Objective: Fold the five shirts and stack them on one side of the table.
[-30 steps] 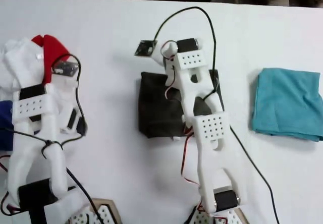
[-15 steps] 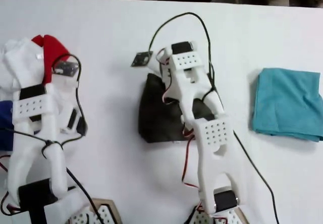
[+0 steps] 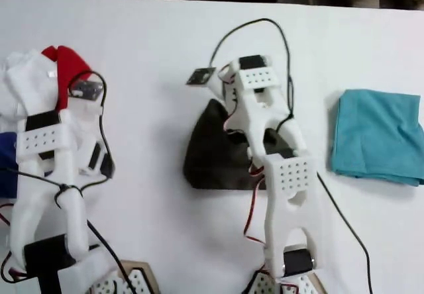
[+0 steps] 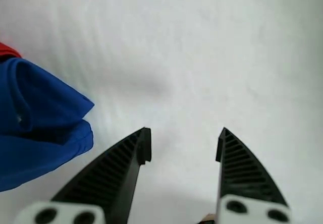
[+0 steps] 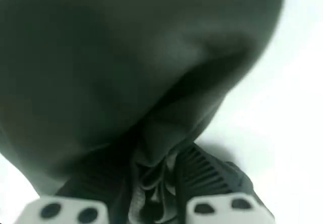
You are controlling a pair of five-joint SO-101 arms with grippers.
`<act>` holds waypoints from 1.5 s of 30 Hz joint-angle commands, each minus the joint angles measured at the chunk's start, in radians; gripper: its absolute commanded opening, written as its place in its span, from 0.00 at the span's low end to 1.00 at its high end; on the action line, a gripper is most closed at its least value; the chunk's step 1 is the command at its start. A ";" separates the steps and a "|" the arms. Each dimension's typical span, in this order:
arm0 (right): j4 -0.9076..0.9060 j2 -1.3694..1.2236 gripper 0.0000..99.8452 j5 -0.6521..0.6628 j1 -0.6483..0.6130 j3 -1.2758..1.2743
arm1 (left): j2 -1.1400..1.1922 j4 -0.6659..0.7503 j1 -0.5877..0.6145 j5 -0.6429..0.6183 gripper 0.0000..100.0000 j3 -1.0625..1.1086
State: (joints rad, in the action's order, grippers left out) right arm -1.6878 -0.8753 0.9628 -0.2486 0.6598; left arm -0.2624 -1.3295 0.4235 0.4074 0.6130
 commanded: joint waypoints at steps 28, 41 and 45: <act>0.039 0.150 0.37 0.008 -0.005 -0.002 | -0.055 0.034 -0.011 -0.008 0.23 -0.012; 0.004 -0.090 0.37 0.058 0.047 0.141 | -0.055 0.026 -0.011 -0.008 0.23 -0.012; -0.013 -0.130 0.23 0.058 0.064 0.186 | -0.055 0.026 -0.011 -0.009 0.23 -0.012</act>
State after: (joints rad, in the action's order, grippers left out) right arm -1.6985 -0.9766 1.0180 -0.2194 0.8071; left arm -0.2624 -1.3050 0.4235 0.4074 0.6130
